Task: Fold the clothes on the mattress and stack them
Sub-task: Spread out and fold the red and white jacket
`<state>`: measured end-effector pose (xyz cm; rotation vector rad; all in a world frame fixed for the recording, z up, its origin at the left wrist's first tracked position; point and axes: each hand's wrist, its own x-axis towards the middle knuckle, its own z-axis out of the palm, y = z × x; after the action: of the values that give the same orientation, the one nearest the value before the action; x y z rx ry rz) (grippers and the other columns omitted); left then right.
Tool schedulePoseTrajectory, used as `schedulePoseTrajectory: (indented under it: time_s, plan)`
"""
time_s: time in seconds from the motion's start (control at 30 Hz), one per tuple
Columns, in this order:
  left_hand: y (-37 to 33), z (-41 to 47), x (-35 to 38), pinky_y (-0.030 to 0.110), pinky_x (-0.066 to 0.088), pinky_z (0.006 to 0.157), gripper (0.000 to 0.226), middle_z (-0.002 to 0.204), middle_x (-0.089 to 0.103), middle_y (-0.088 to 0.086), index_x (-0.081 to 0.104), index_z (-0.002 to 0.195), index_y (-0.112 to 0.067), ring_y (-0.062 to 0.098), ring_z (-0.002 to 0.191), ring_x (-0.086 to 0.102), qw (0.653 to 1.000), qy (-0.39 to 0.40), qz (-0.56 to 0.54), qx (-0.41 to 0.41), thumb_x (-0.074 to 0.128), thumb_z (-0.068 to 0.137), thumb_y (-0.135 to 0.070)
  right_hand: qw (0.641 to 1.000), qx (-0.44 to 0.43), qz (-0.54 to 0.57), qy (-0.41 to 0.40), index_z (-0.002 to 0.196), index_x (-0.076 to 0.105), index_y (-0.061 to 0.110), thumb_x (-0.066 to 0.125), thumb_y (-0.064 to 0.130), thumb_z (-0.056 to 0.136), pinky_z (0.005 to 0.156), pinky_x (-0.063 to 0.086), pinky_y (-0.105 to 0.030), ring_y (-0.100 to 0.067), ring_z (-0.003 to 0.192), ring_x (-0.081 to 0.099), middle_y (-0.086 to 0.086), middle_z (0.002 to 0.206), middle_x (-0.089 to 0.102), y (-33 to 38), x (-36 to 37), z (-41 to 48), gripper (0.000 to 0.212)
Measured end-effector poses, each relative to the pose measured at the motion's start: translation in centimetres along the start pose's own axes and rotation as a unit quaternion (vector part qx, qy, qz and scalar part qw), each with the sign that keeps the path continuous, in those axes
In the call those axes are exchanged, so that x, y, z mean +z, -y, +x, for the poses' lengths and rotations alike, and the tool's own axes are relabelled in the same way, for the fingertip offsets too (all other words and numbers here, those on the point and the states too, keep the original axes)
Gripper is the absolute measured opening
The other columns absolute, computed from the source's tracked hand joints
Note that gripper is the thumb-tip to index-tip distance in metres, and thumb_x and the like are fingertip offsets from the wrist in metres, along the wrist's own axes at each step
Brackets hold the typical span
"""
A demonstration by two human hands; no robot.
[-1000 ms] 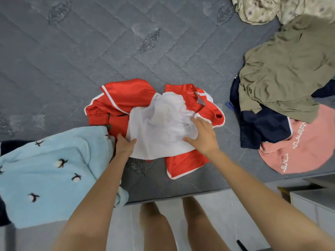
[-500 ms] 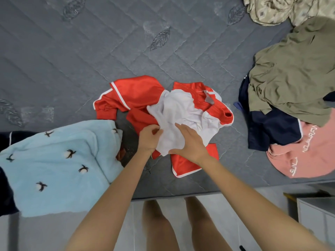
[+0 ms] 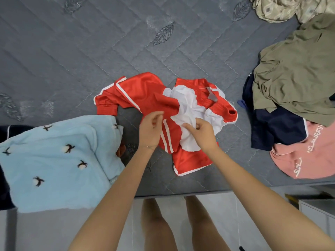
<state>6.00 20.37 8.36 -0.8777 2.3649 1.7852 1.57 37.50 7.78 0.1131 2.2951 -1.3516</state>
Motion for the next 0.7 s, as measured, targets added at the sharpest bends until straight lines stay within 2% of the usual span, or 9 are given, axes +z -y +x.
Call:
schedulePoseTrajectory:
  time_s: [0.13, 0.23, 0.37, 0.47, 0.5, 0.53, 0.6, 0.63, 0.7]
  plan:
    - [4.0, 0.6, -0.5, 0.045, 0.028, 0.117, 0.061, 0.152, 0.035, 0.012, 0.030, 0.149, -0.011, 0.026, 0.139, 0.035, 0.988, 0.027, 0.053, -0.145, 0.055, 0.097, -0.030, 0.998, 0.012, 0.058, -0.007, 0.056, 0.029, 0.019, 0.070, 0.013, 0.090, 0.048, 0.022, -0.018, -0.004, 0.045, 0.023, 0.014, 0.048, 0.024, 0.4, -1.2, 0.3, 0.053]
    - [5.1, 0.8, -0.4, 0.039, 0.023, 0.116, 0.080, 0.159, 0.022, 0.004, 0.009, 0.155, -0.019, 0.022, 0.145, 0.026, 0.973, 0.072, -0.039, -0.217, 0.054, 0.094, -0.046, 0.996, 0.023, 0.086, -0.018, 0.060, 0.039, 0.003, 0.063, 0.015, 0.094, 0.055, 0.030, -0.028, -0.014, 0.056, 0.033, -0.009, 0.057, 0.033, 0.8, -2.1, 0.0, 0.043]
    - [4.8, 1.5, -0.3, 0.027, 0.040, 0.101, 0.053, 0.138, 0.052, 0.000, 0.044, 0.140, -0.015, 0.017, 0.126, 0.050, 0.964, 0.113, -0.097, -0.223, 0.052, 0.096, -0.043, 0.990, 0.055, 0.117, -0.047, 0.082, 0.050, -0.019, 0.056, 0.021, 0.099, 0.071, 0.039, -0.042, -0.025, 0.076, 0.044, -0.039, 0.079, 0.049, 0.9, -2.7, -0.2, 0.045]
    - [3.0, 1.5, -0.1, 0.031, 0.057, 0.085, 0.023, 0.118, 0.063, 0.001, 0.058, 0.112, -0.018, 0.013, 0.103, 0.063, 0.950, 0.066, -0.212, -0.219, 0.065, 0.092, -0.027, 0.992, 0.056, 0.072, -0.092, 0.099, 0.059, -0.007, 0.058, 0.018, 0.098, 0.082, 0.043, -0.039, -0.020, 0.086, 0.050, -0.015, 0.090, 0.057, 1.1, -3.2, -0.3, 0.026]
    - [2.1, 1.3, -0.1, 0.033, 0.058, 0.082, 0.015, 0.111, 0.064, 0.000, 0.058, 0.101, -0.021, 0.015, 0.100, 0.063, 0.952, 0.033, -0.228, -0.204, 0.067, 0.090, -0.022, 0.993, 0.056, 0.054, -0.089, 0.116, 0.059, 0.003, 0.062, 0.020, 0.095, 0.091, 0.043, -0.032, -0.014, 0.099, 0.052, -0.003, 0.107, 0.059, 1.3, -3.2, -0.5, 0.027]
    - [1.2, 1.3, -0.1, 0.036, 0.057, 0.083, 0.012, 0.104, 0.063, 0.001, 0.057, 0.092, -0.022, 0.018, 0.099, 0.062, 0.960, 0.007, -0.217, -0.177, 0.068, 0.089, -0.019, 0.995, 0.048, 0.028, -0.084, 0.132, 0.052, 0.010, 0.067, 0.023, 0.092, 0.100, 0.040, -0.028, -0.012, 0.113, 0.050, 0.003, 0.125, 0.054, 1.6, -3.2, -0.9, 0.045]
    - [-0.7, 1.0, -0.2, 0.026, 0.052, 0.085, 0.016, 0.093, 0.059, 0.001, 0.055, 0.082, -0.021, 0.017, 0.095, 0.059, 0.984, -0.015, -0.147, -0.097, 0.067, 0.090, -0.014, 0.997, 0.014, -0.043, -0.066, 0.144, 0.042, 0.013, 0.076, 0.030, 0.085, 0.113, 0.031, -0.030, -0.015, 0.131, 0.041, 0.001, 0.142, 0.045, 2.3, -2.7, -1.5, 0.070]
    - [-1.8, 0.9, -0.2, 0.019, 0.049, 0.081, 0.019, 0.088, 0.057, -0.002, 0.053, 0.079, -0.021, 0.012, 0.089, 0.056, 0.991, -0.021, -0.119, -0.058, 0.067, 0.089, -0.012, 0.996, -0.009, -0.076, -0.046, 0.143, 0.043, 0.012, 0.079, 0.033, 0.081, 0.115, 0.029, -0.033, -0.017, 0.134, 0.039, -0.002, 0.144, 0.045, 2.7, -2.3, -1.8, 0.075]
    - [-3.9, 0.6, 0.1, 0.021, 0.046, 0.075, 0.023, 0.082, 0.054, -0.006, 0.051, 0.076, -0.020, 0.006, 0.080, 0.052, 0.993, -0.022, -0.117, -0.025, 0.066, 0.089, -0.007, 0.993, -0.059, -0.101, 0.015, 0.138, 0.051, 0.011, 0.084, 0.034, 0.075, 0.113, 0.035, -0.037, -0.018, 0.131, 0.047, -0.004, 0.139, 0.054, 3.7, -1.3, -2.3, 0.075]
